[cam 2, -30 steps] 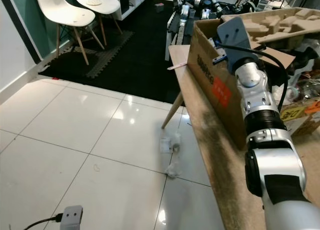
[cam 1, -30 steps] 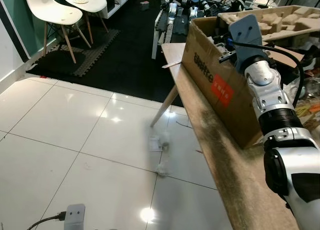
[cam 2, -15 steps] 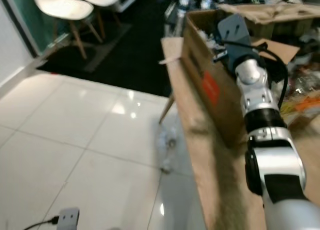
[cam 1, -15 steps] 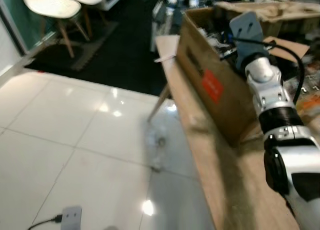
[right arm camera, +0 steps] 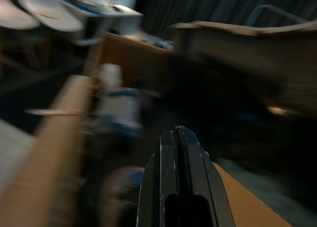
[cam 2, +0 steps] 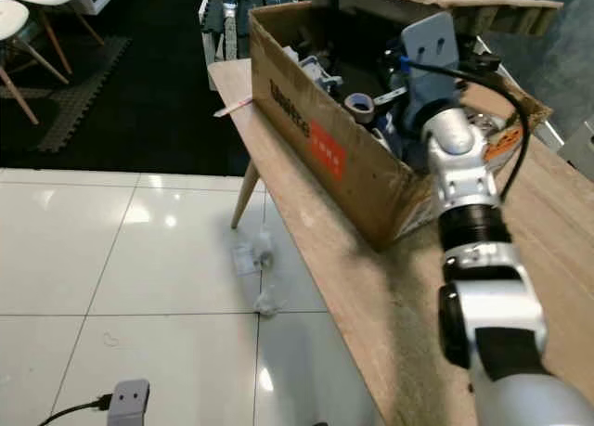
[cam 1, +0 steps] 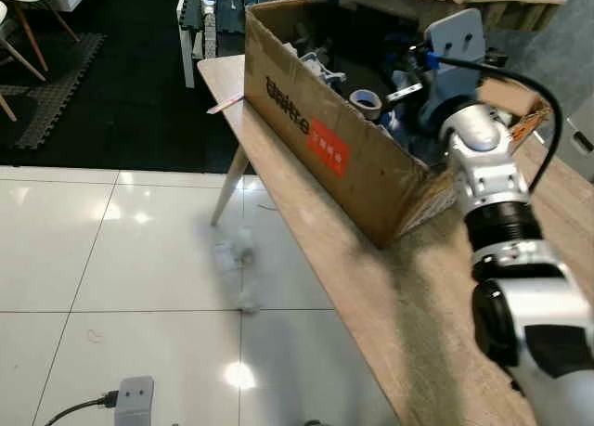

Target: Picking trash to rubbish bin

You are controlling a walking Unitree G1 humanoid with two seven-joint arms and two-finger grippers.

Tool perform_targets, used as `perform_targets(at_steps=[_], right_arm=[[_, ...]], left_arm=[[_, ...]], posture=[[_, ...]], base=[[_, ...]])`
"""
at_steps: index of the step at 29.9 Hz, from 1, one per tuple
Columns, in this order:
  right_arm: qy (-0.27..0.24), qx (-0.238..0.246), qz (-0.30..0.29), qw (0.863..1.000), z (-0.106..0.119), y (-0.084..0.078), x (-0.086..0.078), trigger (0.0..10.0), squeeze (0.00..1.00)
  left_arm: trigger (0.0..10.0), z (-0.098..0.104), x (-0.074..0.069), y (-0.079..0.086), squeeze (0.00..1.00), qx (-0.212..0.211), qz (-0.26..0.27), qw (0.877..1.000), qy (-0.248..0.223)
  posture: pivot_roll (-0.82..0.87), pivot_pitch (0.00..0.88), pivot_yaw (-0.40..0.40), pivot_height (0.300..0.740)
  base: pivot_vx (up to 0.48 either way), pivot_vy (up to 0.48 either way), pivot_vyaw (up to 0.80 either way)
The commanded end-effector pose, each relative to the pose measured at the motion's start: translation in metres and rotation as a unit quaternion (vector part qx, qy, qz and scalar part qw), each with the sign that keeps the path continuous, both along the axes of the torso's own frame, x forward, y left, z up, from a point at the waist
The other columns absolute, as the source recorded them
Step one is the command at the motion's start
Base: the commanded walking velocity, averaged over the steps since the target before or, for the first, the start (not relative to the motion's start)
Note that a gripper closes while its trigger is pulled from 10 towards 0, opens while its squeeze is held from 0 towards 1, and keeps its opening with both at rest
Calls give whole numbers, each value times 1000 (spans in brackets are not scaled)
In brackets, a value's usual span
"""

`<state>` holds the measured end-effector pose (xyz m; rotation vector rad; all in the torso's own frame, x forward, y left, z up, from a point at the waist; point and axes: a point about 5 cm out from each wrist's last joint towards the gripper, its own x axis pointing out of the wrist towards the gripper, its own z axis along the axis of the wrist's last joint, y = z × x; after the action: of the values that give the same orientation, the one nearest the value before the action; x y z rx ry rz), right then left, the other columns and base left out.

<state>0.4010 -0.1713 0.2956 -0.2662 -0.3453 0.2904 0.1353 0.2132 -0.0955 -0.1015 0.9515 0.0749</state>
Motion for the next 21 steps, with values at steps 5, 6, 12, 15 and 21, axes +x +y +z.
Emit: perform_targets(at_steps=[5,6,12,15,21], right_arm=[[58,40,38,997,-20,-4,-1,10000,0],[58,40,38,997,-20,-4,-1,10000,0],[68,44,21,996,-22,-12,-1,10000,1000],[36,58,6,998,-11,-18,-3,10000,1000],[-23,98,70,992,11,-15,-14,10000,235]], left_arm=[[10000,-9,-20,-9,0,-13,-7,999,35],[10000,-9,-20,-9,0,-13,-7,999,35],[10000,-9,-20,-10,0,-14,-7,999,34],[10000,-9,-20,-9,0,-15,-6,999,33],[10000,-8,-19,-9,0,-15,-7,999,32]], posture=[[220,121,-84,740],[220,121,-84,740],[220,128,-83,740],[220,128,-81,740],[219,129,-79,740]], base=[[0,0,0],[0,0,0],[0,0,0],[0,0,0],[0,0,0]])
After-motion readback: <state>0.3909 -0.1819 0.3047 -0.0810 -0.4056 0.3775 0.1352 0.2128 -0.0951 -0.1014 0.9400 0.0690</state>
